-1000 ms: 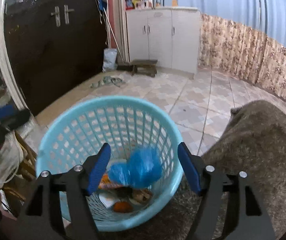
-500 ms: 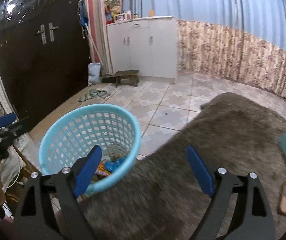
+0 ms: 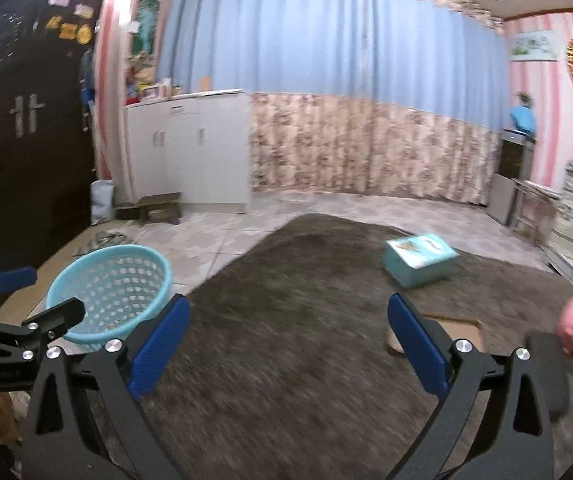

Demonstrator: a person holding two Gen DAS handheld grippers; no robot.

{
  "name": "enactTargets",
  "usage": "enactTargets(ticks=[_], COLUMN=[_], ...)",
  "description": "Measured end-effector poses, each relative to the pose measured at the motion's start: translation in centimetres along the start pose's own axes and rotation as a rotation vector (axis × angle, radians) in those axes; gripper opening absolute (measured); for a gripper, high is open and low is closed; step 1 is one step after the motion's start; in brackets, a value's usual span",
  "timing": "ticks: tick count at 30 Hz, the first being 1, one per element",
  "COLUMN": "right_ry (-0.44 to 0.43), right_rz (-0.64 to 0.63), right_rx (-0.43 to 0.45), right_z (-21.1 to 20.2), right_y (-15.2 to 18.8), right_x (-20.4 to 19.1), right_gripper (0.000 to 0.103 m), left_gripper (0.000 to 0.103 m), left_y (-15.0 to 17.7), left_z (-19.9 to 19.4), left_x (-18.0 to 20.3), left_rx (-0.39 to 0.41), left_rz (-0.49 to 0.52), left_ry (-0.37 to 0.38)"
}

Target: Collect trash

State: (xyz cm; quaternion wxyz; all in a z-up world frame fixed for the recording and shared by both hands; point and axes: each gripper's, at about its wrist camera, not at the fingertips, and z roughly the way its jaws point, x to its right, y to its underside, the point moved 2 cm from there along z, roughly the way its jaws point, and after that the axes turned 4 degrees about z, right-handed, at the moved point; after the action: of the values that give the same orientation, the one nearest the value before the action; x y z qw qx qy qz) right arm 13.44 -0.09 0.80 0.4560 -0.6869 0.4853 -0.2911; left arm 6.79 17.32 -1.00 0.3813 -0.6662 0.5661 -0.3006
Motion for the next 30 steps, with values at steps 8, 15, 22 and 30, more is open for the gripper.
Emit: enactTargets(ticks=[8, 15, 22, 30], right_ry=[0.216, 0.322, 0.413, 0.427], right_rz=[0.130, 0.218, 0.214, 0.252], right_rx=[-0.046, -0.041, -0.028, -0.011], right_z=[-4.9, -8.7, -12.0, -14.1], right_y=[4.0, 5.9, 7.3, 7.9], right_x=[4.8, 7.9, 9.7, 10.7], right_gripper=[0.098, 0.098, 0.099, 0.099], left_gripper=[0.098, 0.098, 0.098, 0.098], left_y=[0.4, 1.1, 1.7, 2.9], left_z=[-2.1, -3.9, -5.8, -6.6], left_x=[5.0, 8.1, 9.9, 11.2], left_rx=[0.040, 0.066, 0.097, 0.101], left_rz=[0.073, 0.113, 0.126, 0.136], left_ry=[0.093, 0.140, 0.198, 0.234])
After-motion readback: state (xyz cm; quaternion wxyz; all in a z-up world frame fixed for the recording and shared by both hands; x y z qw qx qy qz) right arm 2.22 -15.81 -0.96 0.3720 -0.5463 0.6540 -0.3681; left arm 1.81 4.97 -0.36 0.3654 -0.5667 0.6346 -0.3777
